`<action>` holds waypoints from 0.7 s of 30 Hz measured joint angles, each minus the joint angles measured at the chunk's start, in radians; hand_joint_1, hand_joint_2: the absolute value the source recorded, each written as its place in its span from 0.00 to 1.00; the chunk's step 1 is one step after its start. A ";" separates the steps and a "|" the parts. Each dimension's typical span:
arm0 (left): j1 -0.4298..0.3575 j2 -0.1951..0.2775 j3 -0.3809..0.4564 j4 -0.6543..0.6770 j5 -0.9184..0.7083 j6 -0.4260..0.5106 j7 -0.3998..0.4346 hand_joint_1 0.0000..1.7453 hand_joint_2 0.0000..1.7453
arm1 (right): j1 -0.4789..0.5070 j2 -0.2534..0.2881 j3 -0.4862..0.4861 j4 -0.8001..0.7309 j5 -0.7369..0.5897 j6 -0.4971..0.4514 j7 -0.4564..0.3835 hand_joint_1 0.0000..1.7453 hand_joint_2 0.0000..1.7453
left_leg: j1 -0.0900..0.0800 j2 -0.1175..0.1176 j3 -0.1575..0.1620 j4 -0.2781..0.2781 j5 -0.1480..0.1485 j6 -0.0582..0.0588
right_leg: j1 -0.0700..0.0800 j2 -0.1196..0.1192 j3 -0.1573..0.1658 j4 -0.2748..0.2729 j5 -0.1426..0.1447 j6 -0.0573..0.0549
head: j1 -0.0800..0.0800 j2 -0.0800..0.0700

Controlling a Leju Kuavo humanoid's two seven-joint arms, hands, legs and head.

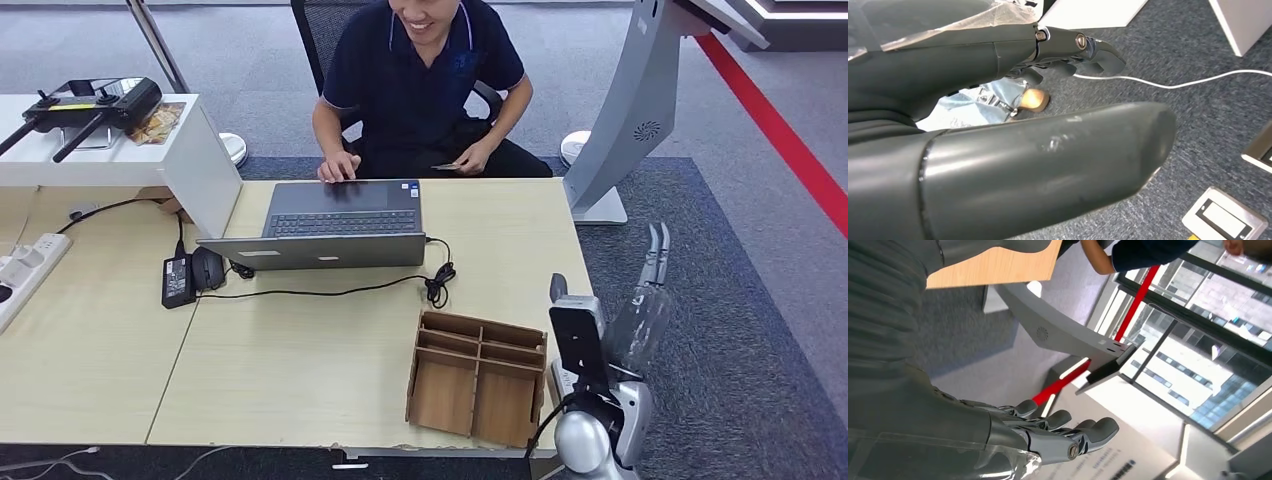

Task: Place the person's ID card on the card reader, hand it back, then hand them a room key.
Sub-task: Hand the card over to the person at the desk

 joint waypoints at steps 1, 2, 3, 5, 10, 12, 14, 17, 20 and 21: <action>0.000 0.000 0.000 0.000 0.005 0.001 0.002 0.00 0.00 | 0.000 0.016 -0.018 0.000 -0.035 0.000 -0.015 0.00 1.00 | 0.000 0.000 0.000 0.000 0.000 0.000 | 0.000 0.000 0.000 0.000 0.000 0.000 | 0.000 0.000; 0.000 0.000 0.000 0.000 0.008 0.002 0.002 0.00 0.00 | 0.001 0.029 -0.034 0.000 -0.060 0.000 -0.024 0.00 1.00 | 0.000 0.000 0.000 0.000 0.000 0.000 | 0.000 0.000 0.000 0.000 0.000 0.000 | 0.000 0.000; 0.000 0.000 0.000 0.000 0.011 0.003 0.003 0.00 0.00 | 0.001 0.040 -0.047 0.001 -0.081 0.000 -0.029 0.00 1.00 | 0.000 0.000 0.000 0.000 0.000 0.000 | 0.000 0.000 0.000 0.000 0.000 0.000 | 0.000 0.000; 0.000 0.000 0.000 0.000 0.014 0.006 0.003 0.00 0.00 | 0.002 0.058 -0.069 0.002 -0.113 0.000 -0.037 0.00 1.00 | 0.000 0.000 0.000 0.000 0.000 0.000 | 0.000 0.000 0.000 0.000 0.000 0.000 | 0.000 0.000; 0.000 0.000 0.000 0.000 0.020 0.008 0.003 0.00 0.00 | 0.004 0.085 -0.104 0.006 -0.148 0.000 -0.042 0.00 1.00 | 0.000 0.000 0.000 0.000 0.000 0.000 | 0.000 0.000 0.000 0.000 0.000 0.000 | 0.000 0.000; 0.000 0.000 0.000 0.000 0.021 0.008 0.003 0.00 0.00 | 0.005 0.092 -0.113 0.008 -0.154 0.000 -0.042 0.00 1.00 | 0.000 0.000 0.000 0.000 0.000 0.000 | 0.000 0.000 0.000 0.000 0.000 0.000 | 0.000 0.000; 0.000 0.000 0.000 0.000 0.022 0.008 0.003 0.00 0.00 | 0.005 0.098 -0.119 0.010 -0.157 0.000 -0.042 0.00 1.00 | 0.000 0.000 0.000 0.000 0.000 0.000 | 0.000 0.000 0.000 0.000 0.000 0.000 | 0.000 0.000; 0.000 0.000 0.000 0.000 0.022 0.009 0.003 0.00 0.00 | 0.005 0.104 -0.129 0.010 -0.160 0.000 -0.042 0.00 1.00 | 0.000 0.000 0.000 0.000 0.000 0.000 | 0.000 0.000 0.000 0.000 0.000 0.000 | 0.000 0.000; 0.000 0.000 0.000 0.000 0.025 0.011 0.004 0.00 0.00 | 0.006 0.106 -0.134 0.011 -0.162 0.000 -0.042 0.00 1.00 | 0.000 0.000 0.000 0.000 0.000 0.000 | 0.000 0.000 0.000 0.000 0.000 0.000 | 0.000 0.000; 0.000 0.000 0.000 0.000 0.026 0.012 0.005 0.00 0.00 | 0.006 0.106 -0.134 0.011 -0.162 0.000 -0.042 0.00 1.00 | 0.000 0.000 0.000 0.000 0.000 0.000 | 0.000 0.000 0.000 0.000 0.000 0.000 | 0.000 0.000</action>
